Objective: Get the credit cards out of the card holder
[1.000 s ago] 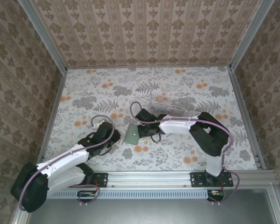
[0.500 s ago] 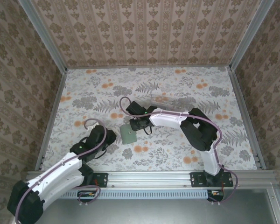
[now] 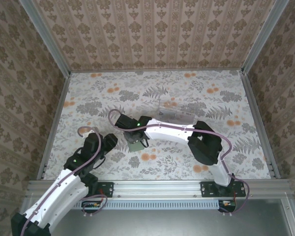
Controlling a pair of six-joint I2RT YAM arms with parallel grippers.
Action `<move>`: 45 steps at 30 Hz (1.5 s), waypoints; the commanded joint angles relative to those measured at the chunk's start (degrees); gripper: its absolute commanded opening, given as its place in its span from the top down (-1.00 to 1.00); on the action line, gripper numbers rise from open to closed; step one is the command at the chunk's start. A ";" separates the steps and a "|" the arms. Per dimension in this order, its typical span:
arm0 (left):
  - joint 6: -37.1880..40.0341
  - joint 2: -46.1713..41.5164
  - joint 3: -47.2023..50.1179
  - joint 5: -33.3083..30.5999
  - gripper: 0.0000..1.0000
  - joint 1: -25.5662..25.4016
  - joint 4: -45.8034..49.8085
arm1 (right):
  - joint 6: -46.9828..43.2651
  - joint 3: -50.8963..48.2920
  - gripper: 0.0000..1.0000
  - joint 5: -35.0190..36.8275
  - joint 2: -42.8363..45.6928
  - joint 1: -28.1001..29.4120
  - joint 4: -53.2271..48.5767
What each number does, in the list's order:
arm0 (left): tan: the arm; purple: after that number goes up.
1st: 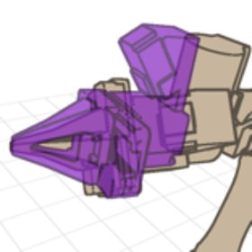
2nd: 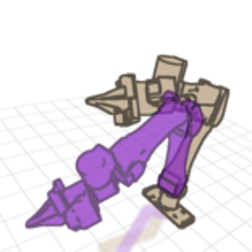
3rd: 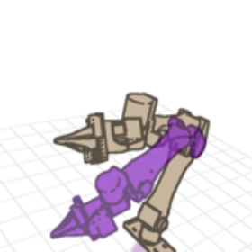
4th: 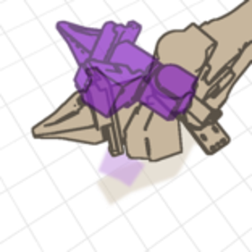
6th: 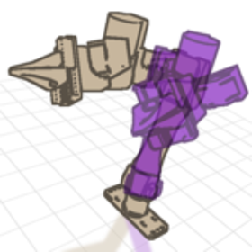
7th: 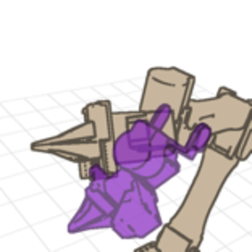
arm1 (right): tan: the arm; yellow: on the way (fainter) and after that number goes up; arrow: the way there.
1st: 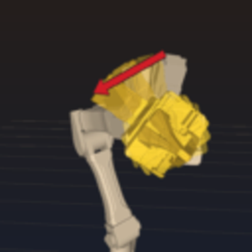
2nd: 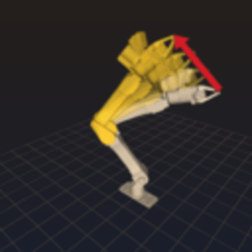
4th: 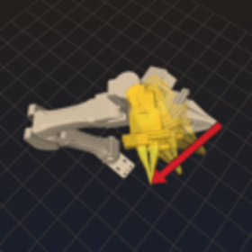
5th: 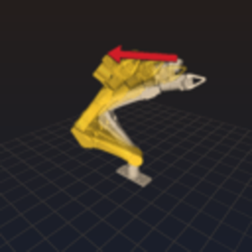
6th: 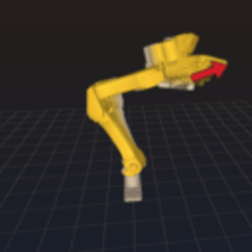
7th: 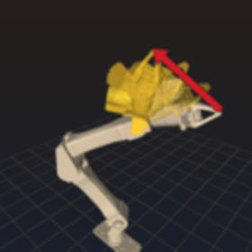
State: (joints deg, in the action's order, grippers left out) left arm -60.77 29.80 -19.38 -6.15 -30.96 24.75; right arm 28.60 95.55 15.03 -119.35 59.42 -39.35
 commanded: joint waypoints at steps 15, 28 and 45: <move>0.66 -1.94 0.92 2.28 -0.24 0.81 0.91 | 1.93 4.04 0.30 -0.75 -6.22 0.57 -4.88; 0.31 -1.92 1.44 2.66 -0.25 0.90 0.56 | 1.49 3.16 0.21 -1.09 -8.56 0.52 -4.33; -1.58 -0.30 4.47 7.17 0.03 0.74 -7.20 | 1.15 -5.63 1.00 -4.46 -0.25 -0.21 4.99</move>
State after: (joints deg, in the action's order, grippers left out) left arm -61.32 28.77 -16.91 -1.98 -30.59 22.26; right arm 29.76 93.30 14.44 -122.28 59.46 -37.39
